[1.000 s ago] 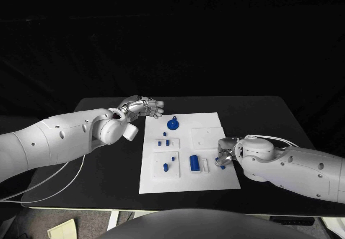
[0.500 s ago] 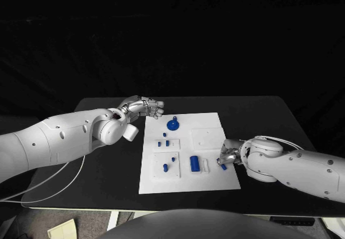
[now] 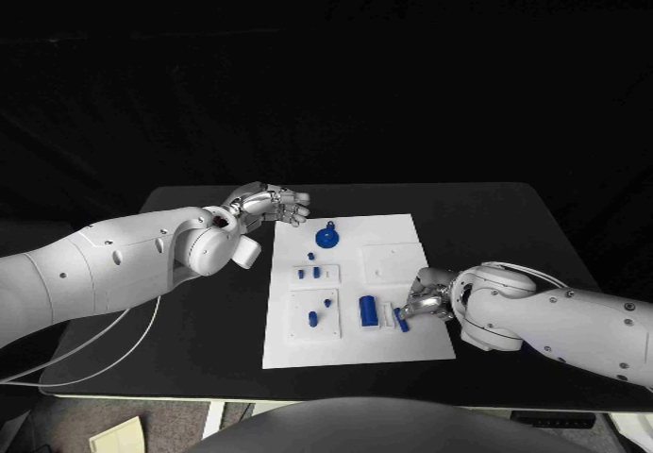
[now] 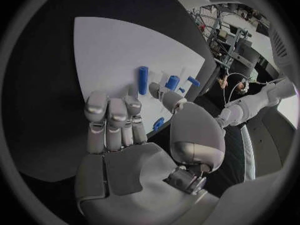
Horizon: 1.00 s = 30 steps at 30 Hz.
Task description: Assemble the parts on the task board
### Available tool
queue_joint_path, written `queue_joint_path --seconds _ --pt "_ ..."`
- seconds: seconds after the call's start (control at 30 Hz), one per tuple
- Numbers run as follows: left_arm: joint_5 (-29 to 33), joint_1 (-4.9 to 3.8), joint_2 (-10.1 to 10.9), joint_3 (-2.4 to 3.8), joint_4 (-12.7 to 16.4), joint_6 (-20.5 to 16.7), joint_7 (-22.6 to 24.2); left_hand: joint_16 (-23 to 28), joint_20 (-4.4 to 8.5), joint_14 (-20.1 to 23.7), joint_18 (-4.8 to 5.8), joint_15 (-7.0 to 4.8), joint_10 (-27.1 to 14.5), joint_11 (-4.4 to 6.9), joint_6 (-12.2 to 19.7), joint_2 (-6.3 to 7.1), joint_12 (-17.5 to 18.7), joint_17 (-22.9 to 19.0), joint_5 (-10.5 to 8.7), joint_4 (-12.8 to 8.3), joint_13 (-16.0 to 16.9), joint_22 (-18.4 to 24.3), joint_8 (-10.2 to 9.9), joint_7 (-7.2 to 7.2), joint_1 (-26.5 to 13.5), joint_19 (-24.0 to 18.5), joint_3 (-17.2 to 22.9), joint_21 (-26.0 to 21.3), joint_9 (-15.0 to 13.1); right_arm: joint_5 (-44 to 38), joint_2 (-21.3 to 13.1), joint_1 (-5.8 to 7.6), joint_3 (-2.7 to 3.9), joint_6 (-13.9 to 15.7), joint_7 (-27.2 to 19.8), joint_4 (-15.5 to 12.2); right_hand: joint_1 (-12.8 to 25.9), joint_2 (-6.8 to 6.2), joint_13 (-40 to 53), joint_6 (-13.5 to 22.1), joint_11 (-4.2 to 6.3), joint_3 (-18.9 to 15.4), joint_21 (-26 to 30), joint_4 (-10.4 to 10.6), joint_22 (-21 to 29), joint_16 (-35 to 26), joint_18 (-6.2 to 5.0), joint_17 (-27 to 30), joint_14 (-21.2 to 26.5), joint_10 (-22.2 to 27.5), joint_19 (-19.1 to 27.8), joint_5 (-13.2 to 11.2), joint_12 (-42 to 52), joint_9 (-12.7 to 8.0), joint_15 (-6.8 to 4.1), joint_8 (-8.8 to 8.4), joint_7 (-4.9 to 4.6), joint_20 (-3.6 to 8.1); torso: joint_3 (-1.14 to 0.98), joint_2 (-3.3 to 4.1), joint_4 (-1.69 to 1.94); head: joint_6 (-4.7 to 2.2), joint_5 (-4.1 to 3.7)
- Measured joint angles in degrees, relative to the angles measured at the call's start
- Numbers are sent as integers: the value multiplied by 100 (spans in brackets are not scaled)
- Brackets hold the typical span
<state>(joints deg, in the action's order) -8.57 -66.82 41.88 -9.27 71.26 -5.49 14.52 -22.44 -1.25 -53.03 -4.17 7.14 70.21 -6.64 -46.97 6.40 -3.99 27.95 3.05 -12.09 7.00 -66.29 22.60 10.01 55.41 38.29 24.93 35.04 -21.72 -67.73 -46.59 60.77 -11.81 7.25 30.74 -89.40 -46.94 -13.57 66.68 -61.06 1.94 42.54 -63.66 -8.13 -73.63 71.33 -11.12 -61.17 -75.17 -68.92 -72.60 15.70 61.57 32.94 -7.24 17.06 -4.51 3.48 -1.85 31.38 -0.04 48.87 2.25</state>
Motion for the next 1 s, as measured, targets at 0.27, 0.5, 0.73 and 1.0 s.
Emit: queue_joint_path --seconds 0.27,0.5,0.73,1.0 --pt "0 0 8 0 1 8 -4 0 0 0 18 0 0 0 0 0 0 3 0 0 0 -4 0 0 0 0 0 0 5 407 54 2 4 307 -129 70 31 -31 8 0 0 -159 0 79 6 0 0 -11 7 0 13 161 0 12 -7 0 1 13 0 2 1 0 -8" --pt "0 0 11 0 2 13 -6 0 0 0 22 0 0 0 0 0 0 5 0 0 0 -3 0 0 0 0 0 0 5 520 70 2 3 244 -130 124 31 -31 12 0 0 -222 0 79 6 0 0 -18 13 0 13 93 -25 11 -12 -21 1 13 2 2 0 7 -3" --pt "0 0 17 0 1 15 -8 0 0 0 31 0 0 0 0 0 0 4 0 0 1 -3 0 0 0 0 0 0 5 425 19 2 2 74 -102 42 31 -31 20 1 0 -301 0 112 5 0 0 -24 14 0 35 -23 -25 12 -11 -21 2 33 0 1 -1 23 2" --pt "0 0 17 0 1 19 -12 0 0 0 21 0 0 0 0 0 0 4 0 0 1 -8 0 0 0 0 0 -23 4 -187 -23 2 1 -355 11 35 45 -173 40 1 0 -401 0 264 5 -22 0 -50 16 0 65 -1184 -24 44 -9 -16 3 62 -1 0 -5 18 -3"
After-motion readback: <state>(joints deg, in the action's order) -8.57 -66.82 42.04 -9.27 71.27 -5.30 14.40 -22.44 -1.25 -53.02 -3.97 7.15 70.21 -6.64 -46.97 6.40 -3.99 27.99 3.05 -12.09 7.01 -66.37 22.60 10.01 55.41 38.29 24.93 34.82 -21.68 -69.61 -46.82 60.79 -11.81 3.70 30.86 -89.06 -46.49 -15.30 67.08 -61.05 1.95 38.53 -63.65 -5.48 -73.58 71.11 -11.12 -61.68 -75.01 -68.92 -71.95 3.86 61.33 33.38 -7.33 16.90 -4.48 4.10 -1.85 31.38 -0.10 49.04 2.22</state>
